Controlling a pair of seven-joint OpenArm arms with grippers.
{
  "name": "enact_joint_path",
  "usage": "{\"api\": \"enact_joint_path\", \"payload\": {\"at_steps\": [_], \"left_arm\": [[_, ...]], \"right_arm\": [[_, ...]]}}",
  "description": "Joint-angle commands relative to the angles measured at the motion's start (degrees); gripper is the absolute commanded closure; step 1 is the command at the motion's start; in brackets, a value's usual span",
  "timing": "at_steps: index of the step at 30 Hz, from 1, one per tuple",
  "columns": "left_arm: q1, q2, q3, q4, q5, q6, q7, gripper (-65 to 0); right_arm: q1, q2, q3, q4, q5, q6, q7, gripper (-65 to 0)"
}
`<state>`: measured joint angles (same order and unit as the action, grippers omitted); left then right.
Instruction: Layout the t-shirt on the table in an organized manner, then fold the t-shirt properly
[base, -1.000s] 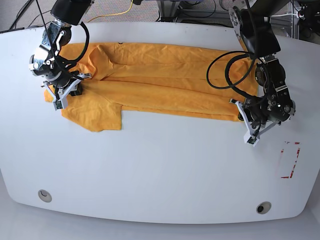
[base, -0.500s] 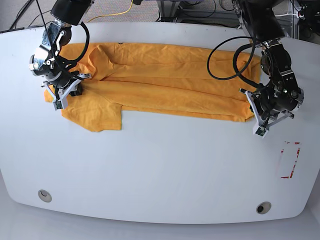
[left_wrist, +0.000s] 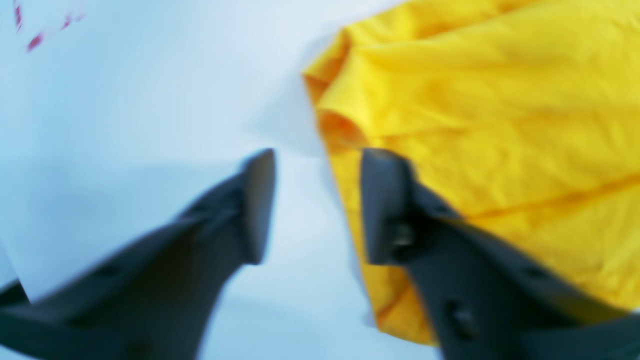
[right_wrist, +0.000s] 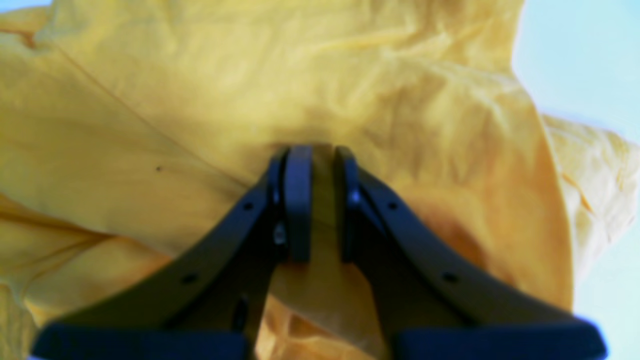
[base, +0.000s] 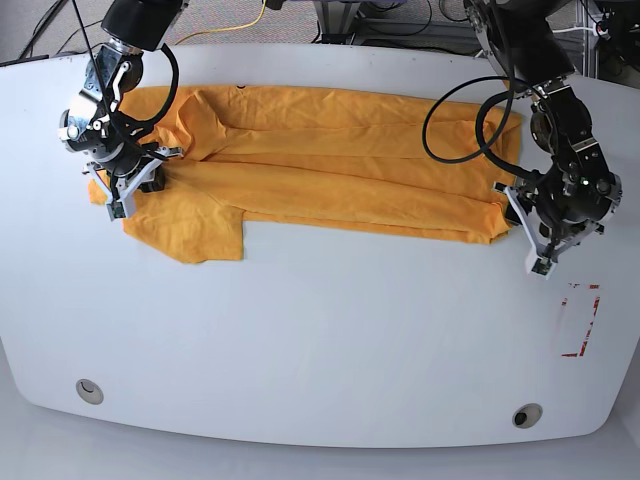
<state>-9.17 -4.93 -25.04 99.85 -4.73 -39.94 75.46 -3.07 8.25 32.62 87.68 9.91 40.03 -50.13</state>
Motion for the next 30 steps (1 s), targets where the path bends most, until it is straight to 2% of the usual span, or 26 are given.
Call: {"api": "enact_joint_path", "payload": {"at_steps": [1,6,12,18,22,30], "left_arm": [[-1.86,0.31,-1.73,-0.03,0.03,-0.06,-0.43,-35.8],[-4.41,0.75,-5.16,-5.39,-0.24,-0.06,-0.52,-36.0],[-6.00,0.84,-5.69,-11.37,-0.41,-0.06,-0.69,-36.0],[-6.96,1.63,-5.51,-13.66,-5.69,-0.06,-0.52,-36.0],[-7.05,1.54,-2.61,-13.74,-8.76,-0.06,-0.43,-36.0],[-7.31,1.54,0.55,-13.83,-8.76,-0.06,-0.60,-36.0]], "right_arm": [[0.57,0.67,0.04,0.63,0.33,-0.03,0.15,-8.1],[0.57,0.67,0.04,0.63,0.33,-0.03,0.15,-8.1],[0.57,0.67,0.04,0.63,0.33,-0.03,0.15,-8.1],[0.57,0.58,0.04,0.63,0.33,-0.03,0.15,-8.1],[0.57,0.58,0.04,0.63,0.33,-0.03,0.15,-8.1],[0.57,0.58,0.04,0.63,0.33,-0.03,0.15,-8.1]]}}
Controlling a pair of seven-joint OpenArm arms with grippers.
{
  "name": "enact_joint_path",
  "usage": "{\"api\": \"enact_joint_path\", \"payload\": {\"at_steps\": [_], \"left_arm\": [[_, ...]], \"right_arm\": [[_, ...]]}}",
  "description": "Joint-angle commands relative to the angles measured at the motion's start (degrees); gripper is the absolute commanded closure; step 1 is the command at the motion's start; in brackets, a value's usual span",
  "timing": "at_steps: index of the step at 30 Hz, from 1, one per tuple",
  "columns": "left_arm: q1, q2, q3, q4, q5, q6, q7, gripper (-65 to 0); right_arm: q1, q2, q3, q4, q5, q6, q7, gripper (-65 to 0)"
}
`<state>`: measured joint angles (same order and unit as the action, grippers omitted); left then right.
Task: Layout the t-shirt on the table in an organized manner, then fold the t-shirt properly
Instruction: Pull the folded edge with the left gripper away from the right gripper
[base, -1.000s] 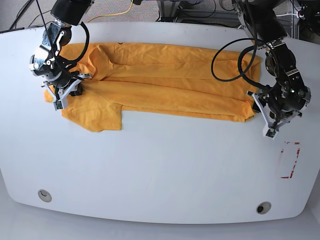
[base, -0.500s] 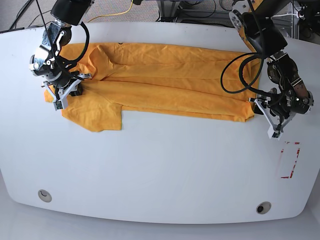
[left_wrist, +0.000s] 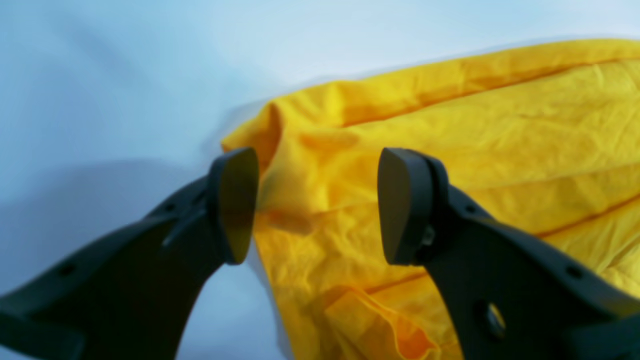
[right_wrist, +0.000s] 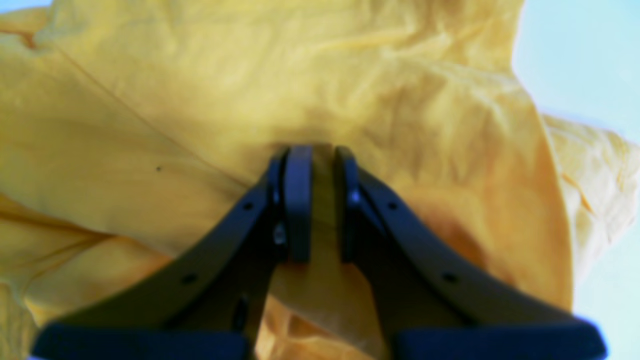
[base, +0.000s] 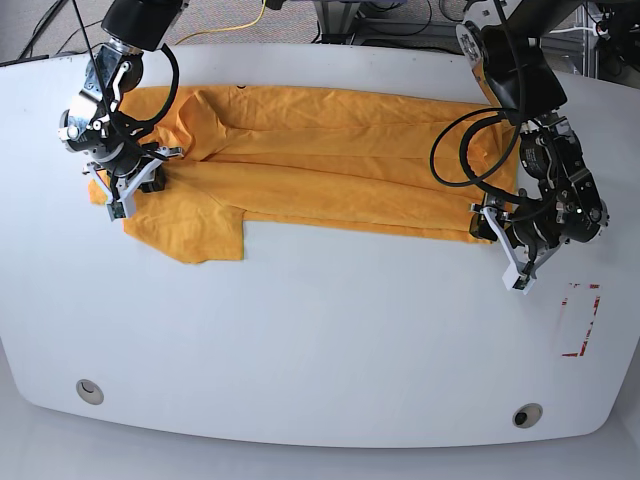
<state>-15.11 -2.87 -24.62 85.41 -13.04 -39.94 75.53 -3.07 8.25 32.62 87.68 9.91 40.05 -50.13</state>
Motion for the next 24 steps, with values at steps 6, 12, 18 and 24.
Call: {"api": "enact_joint_path", "payload": {"at_steps": [6,12,18,24], "left_arm": [[-1.55,-0.51,0.14,-1.41,-0.54,-0.06,-0.67,-36.0],[-2.25,-1.04,0.23,-5.19,-0.54,-0.06,-1.64,-36.0],[-2.16,-2.09,0.23,-6.59,-0.54,-0.06,-3.13,-36.0],[-2.07,-2.09,1.02,-6.42,-0.63,-0.06,-3.22,-35.8]], "right_arm": [[0.57,0.58,0.13,0.63,0.33,-0.05,0.15,-8.1],[0.57,0.58,0.13,0.63,0.33,-0.05,0.15,-8.1],[0.57,0.58,0.13,0.63,0.33,-0.05,0.15,-8.1],[0.57,0.58,0.13,0.63,0.33,-0.05,0.24,-8.1]]}}
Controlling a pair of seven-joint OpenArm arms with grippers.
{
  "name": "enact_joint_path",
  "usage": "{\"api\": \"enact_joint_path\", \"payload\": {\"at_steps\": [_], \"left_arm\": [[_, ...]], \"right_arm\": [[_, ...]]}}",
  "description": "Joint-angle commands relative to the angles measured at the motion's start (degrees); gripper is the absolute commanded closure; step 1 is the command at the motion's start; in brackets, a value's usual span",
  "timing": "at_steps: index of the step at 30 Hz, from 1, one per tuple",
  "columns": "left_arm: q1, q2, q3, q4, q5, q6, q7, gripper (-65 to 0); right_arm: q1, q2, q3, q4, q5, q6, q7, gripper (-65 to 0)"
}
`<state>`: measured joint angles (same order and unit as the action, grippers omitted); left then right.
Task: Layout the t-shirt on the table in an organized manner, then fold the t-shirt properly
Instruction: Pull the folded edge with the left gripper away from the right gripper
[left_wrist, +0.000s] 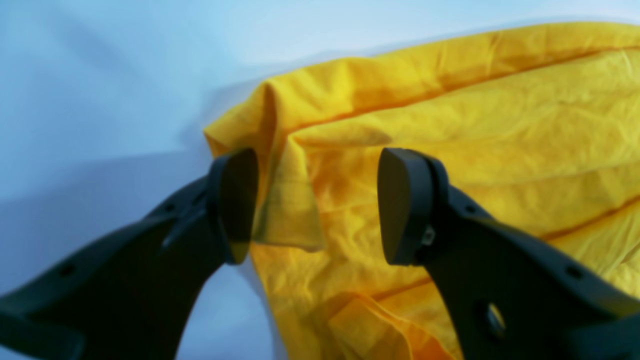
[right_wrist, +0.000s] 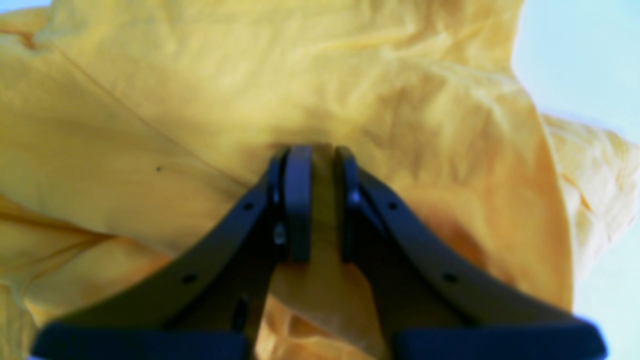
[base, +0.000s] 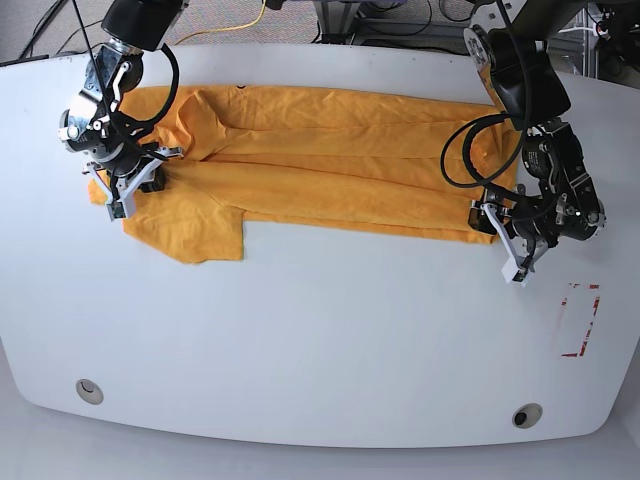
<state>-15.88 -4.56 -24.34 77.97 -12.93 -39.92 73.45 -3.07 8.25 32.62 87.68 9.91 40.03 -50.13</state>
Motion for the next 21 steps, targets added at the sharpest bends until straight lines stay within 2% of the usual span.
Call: {"api": "enact_joint_path", "payload": {"at_steps": [1,3,6,10,12,16,21], "left_arm": [[-1.31,-0.41,1.08,1.01,-0.74,-0.08,-1.14,-35.7],[-1.31,-0.41,1.70,1.10,-0.65,-0.08,-1.14,-33.6],[-1.31,-0.41,2.05,1.01,-0.65,-0.08,-1.14,-26.2],[-1.31,-0.41,2.76,0.93,-0.65,-0.08,-1.14,-8.8],[-1.31,-0.41,2.84,1.01,-0.65,-0.08,-1.14,-3.5],[-1.31,-0.41,2.84,1.81,-0.83,-0.08,-0.35,-2.9],[-0.16,-0.41,2.67,7.43,-0.92,-0.08,3.34,-2.9]], "right_arm": [[0.57,0.58,0.13,0.63,0.33,-0.03,0.24,-8.1],[0.57,0.58,0.13,0.63,0.33,-0.03,0.24,-8.1],[0.57,0.58,0.13,0.63,0.33,-0.03,0.24,-8.1],[0.57,0.58,0.13,0.54,0.33,-0.03,0.24,-8.1],[0.57,0.58,0.21,0.54,0.33,-0.03,0.24,-8.1],[0.57,0.58,0.21,0.54,0.33,-0.03,0.24,-8.1],[0.65,0.58,0.30,0.54,0.33,-0.03,0.24,-8.1]]}}
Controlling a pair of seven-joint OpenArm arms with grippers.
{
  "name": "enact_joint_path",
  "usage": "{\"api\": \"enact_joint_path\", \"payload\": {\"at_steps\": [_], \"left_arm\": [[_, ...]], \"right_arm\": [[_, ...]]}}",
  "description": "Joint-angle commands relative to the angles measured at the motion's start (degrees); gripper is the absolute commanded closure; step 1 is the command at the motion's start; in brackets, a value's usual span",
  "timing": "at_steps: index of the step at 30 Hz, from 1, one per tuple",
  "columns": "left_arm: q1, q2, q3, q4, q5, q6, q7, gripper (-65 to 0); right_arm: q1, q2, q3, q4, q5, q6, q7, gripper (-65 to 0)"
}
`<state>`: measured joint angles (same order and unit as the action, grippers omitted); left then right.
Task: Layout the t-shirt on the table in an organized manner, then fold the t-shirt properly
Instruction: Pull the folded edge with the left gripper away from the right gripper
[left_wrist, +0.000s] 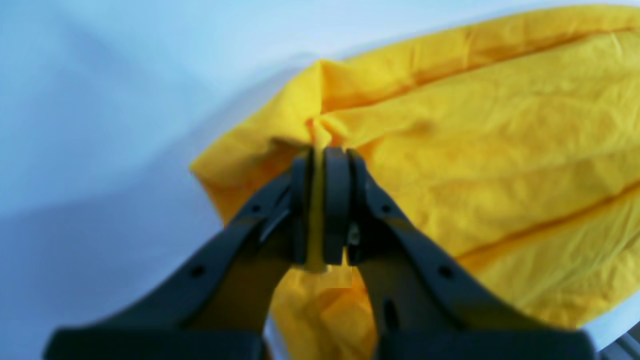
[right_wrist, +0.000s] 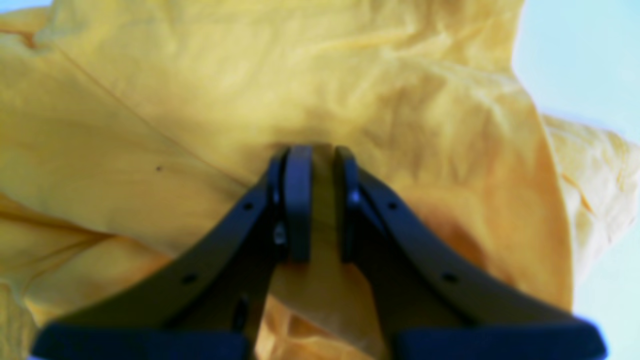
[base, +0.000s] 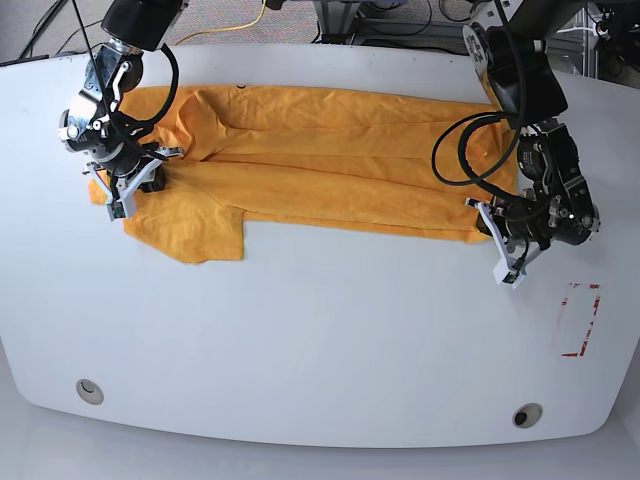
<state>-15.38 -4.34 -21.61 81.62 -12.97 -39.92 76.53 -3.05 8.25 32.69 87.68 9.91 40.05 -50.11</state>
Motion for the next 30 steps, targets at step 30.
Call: {"api": "enact_joint_path", "payload": {"at_steps": [30], "left_arm": [[13.66,-7.57,3.36,20.40,-1.05,-0.08,3.47,-4.3]], "right_arm": [[0.63,0.58,0.24,0.54,0.33,-0.05,0.22,-8.1]]}}
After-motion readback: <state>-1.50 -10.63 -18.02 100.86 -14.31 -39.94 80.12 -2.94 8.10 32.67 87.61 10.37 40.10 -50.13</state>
